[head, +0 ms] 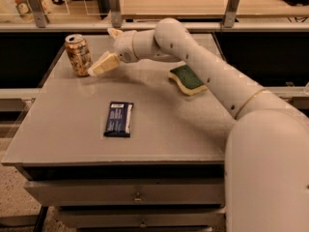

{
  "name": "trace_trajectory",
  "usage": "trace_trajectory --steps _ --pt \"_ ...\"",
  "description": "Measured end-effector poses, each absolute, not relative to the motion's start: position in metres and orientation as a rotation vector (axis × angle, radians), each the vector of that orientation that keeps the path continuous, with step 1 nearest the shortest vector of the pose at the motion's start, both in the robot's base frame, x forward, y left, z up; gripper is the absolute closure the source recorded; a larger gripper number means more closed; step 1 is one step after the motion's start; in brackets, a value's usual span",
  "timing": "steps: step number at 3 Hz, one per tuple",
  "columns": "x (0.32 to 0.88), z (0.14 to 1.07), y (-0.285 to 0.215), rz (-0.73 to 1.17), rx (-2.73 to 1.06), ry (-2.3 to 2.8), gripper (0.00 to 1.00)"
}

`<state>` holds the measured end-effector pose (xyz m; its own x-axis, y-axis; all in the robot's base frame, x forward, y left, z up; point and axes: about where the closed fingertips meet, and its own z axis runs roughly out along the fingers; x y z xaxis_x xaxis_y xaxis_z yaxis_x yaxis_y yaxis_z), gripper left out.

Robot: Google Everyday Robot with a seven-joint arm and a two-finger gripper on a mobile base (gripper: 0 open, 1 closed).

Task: Pick orange can

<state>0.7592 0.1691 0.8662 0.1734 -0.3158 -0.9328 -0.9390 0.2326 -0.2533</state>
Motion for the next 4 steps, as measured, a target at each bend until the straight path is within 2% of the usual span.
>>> trace_trajectory --steps 2,4 --pt "0.787 0.873 0.218 0.763 -1.376 1.312 0.00" --pt "0.765 0.878 0.240 0.811 -1.459 1.378 0.00"
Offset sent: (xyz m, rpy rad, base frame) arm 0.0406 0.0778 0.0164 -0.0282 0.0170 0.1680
